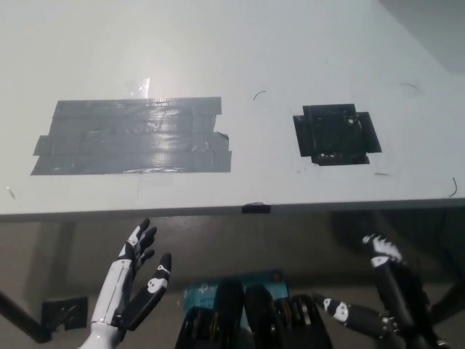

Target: A stack of plates is kept in the middle of the desk close to the robot and the robot grabs the stack with its right hand, picks it up and hands it to a person.

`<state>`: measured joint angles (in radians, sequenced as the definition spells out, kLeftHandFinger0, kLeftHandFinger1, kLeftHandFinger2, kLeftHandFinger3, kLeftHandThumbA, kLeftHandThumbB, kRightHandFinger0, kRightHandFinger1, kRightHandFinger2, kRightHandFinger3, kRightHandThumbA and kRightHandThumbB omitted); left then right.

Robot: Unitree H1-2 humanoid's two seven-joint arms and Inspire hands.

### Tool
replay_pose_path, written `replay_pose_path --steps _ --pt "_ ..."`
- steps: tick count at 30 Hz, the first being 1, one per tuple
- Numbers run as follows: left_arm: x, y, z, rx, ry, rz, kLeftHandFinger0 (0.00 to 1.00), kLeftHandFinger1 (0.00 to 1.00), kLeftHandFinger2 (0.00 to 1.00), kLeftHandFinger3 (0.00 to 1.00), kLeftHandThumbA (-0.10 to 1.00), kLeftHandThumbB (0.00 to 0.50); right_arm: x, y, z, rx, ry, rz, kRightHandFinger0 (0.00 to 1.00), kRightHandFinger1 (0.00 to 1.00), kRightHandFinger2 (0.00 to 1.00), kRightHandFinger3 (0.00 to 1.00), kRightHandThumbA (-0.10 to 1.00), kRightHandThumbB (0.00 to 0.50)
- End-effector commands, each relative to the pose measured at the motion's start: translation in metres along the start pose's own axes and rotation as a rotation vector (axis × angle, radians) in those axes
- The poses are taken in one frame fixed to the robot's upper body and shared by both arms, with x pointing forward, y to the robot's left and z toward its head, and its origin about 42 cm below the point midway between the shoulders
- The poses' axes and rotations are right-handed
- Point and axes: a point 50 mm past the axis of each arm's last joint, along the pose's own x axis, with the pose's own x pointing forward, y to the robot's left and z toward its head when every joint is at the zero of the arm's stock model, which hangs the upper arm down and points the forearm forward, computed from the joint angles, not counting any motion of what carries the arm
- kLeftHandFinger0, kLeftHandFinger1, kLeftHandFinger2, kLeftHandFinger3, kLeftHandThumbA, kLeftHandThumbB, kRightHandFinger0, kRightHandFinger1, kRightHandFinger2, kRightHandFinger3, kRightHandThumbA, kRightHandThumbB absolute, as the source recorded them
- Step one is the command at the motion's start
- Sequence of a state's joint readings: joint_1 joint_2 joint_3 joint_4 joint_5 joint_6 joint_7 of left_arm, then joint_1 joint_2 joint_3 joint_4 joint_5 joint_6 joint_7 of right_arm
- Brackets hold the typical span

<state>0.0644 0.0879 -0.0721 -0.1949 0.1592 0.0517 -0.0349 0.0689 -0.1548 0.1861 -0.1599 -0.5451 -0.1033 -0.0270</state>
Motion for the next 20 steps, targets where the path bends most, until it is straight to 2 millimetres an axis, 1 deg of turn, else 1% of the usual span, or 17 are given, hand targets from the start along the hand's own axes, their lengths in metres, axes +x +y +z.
replay_pose_path --steps 1,3,4,7,8,12,14,20 --pt "0.0016 0.004 0.0088 0.008 -0.052 -0.001 0.99 1.0 1.0 1.0 0.56 0.0 0.0151 0.0001 0.0031 0.086 -0.041 0.03 1.0 1.0 1.0 1.0 0.9 0.319" --pt "0.0025 0.0046 0.0086 0.008 -0.051 0.002 1.0 1.0 1.0 1.0 0.57 0.0 0.0185 0.0019 0.0016 0.081 -0.037 0.057 1.0 1.0 1.0 1.0 0.88 0.299" --pt "0.0026 0.0049 0.0084 0.009 -0.051 0.002 1.0 1.0 1.0 1.0 0.57 0.0 0.0192 0.0024 0.0013 0.082 -0.037 0.064 1.0 1.0 1.0 1.0 0.88 0.298" --pt "0.0022 0.005 0.008 0.011 -0.053 0.001 1.0 1.0 1.0 1.0 0.57 0.0 0.0208 0.004 0.0009 0.083 -0.025 0.091 1.0 1.0 1.0 1.0 0.88 0.304" --pt "0.0018 0.0048 0.0079 0.008 -0.052 0.001 0.99 1.0 1.0 1.0 0.57 0.0 0.0209 0.0052 0.0004 0.082 -0.013 0.11 1.0 1.0 1.0 1.0 0.92 0.32" --pt "0.0012 0.0043 0.0074 0.002 -0.048 0.0 0.98 1.0 1.0 1.0 0.57 0.0 0.0204 0.0081 -0.001 0.09 0.007 0.147 1.0 1.0 1.0 1.0 0.92 0.322" --pt "0.0009 0.0041 0.0073 0.005 -0.045 0.001 0.97 1.0 1.0 1.0 0.55 0.0 0.0207 0.0087 -0.0009 0.094 0.006 0.157 1.0 1.0 1.0 1.0 0.91 0.308" --pt "-0.0006 0.0035 0.0075 0.001 -0.041 0.003 0.97 1.0 1.0 1.0 0.51 0.0 0.0206 0.0097 -0.0002 0.112 0.019 0.173 1.0 1.0 1.0 1.0 0.89 0.291"
